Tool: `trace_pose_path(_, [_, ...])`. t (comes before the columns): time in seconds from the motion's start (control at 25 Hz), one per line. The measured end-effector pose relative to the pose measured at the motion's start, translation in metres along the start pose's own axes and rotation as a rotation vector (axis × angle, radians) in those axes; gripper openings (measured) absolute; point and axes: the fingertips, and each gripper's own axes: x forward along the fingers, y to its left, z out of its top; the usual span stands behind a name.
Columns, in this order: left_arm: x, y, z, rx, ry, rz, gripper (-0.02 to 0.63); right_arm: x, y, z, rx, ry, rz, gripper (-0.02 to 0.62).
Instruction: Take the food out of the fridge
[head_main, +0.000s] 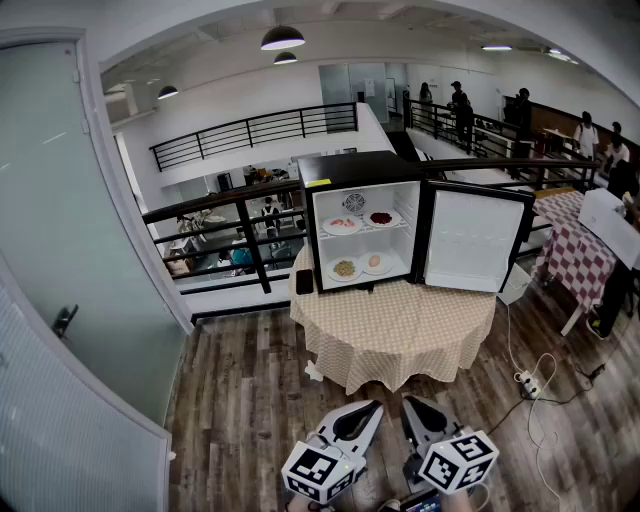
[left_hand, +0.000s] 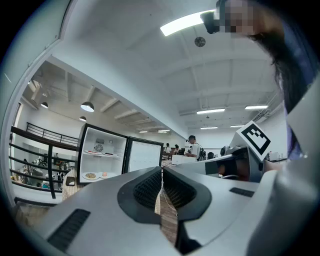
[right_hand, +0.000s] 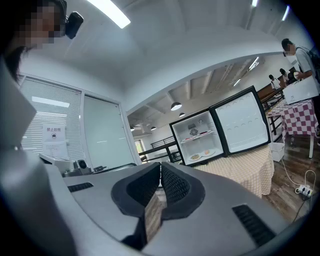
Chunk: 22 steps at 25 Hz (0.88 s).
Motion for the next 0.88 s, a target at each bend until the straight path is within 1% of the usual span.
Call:
trace_pose_path(0.48, [0.031,-0.013,-0.002,-0.007,-0.001,0.017,0.021,-0.012,-0.032,0.009,0.032,-0.024,0.022,0.021])
trace_pose_path(0.64, [0.034,-0.024,-0.011,-0.01,0.007,0.02,0.021,-0.016,-0.041,0.0,0.05,-0.012,0.036,0.021])
trace_pose_path(0.88, [0.033,-0.037,-0.026,-0.025,0.04,0.031,0.021,-0.025,-0.041,-0.02,0.073,0.03,0.064,0.021])
